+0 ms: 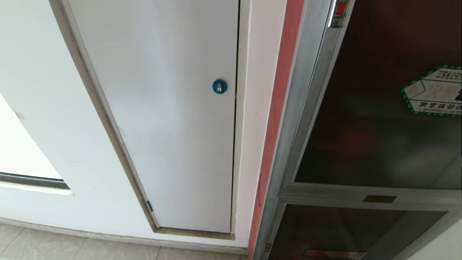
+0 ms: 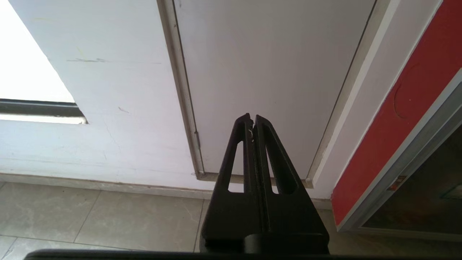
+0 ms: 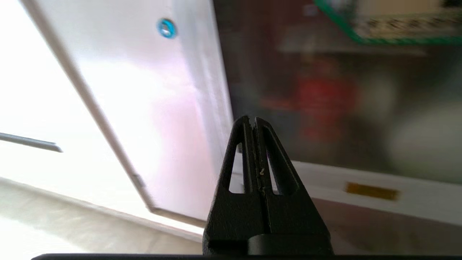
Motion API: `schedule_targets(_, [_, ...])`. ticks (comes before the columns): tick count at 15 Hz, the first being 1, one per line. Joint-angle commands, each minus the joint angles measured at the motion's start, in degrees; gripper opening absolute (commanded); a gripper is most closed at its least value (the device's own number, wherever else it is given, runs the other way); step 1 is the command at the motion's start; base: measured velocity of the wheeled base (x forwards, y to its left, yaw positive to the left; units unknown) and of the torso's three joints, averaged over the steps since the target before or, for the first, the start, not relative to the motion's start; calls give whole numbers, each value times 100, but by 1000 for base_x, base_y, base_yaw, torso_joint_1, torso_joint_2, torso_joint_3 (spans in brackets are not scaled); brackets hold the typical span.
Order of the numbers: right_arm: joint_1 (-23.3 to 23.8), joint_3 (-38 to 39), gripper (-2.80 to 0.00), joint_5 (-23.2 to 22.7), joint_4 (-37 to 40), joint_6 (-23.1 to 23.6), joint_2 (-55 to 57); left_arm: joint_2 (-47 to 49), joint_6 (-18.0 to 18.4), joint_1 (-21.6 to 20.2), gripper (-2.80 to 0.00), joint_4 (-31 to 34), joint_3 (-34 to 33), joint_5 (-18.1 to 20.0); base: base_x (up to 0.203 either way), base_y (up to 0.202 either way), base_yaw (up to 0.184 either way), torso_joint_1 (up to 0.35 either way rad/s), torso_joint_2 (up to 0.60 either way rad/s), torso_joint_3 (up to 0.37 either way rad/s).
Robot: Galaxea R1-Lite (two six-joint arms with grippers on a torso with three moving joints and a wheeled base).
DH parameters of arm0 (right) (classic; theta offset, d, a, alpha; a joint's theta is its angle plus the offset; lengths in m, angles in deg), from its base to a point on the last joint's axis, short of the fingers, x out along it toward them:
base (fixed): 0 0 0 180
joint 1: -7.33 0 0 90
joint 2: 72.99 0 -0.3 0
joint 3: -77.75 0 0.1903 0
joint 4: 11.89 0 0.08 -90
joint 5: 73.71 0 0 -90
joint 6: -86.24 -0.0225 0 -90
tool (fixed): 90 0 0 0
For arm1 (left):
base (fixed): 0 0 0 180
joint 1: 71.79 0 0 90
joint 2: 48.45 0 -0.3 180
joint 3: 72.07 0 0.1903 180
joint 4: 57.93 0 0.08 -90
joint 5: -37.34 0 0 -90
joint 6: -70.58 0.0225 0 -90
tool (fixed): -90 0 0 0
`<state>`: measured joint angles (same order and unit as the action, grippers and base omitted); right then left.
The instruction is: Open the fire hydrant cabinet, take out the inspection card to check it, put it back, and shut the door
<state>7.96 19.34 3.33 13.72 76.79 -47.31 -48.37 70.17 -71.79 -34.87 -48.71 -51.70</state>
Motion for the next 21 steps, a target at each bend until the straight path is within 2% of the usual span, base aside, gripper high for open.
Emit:
schedule_targets(1, [-3, -434, -280, -295, -1, -96, 712, 1, -2, 0, -280, -5, 0, 0, 0, 0, 0, 0, 0, 0])
schedule_targets(11, [-102, -3035, -280, -2673, 232, -1579, 2964, 1, -2, 0, -280, -5, 0, 0, 0, 0, 0, 0, 0, 0])
schedule_targets(17, [-1197, -4102, -280, -2742, 350, -2057, 4121, 1, -2, 0, -280, -3, -8, 0, 0, 0, 0, 0, 0, 0])
schedule_targets(19, [-1431, -4354, -280, -2513, 344, -2069, 4407, 1, -2, 0, -280, -5, 0, 0, 0, 0, 0, 0, 0, 0])
schedule_targets(21, [-1656, -4625, -280, -2068, 315, -2064, 4691, 1, -2, 0, -280, -5, 0, 0, 0, 0, 0, 0, 0, 0])
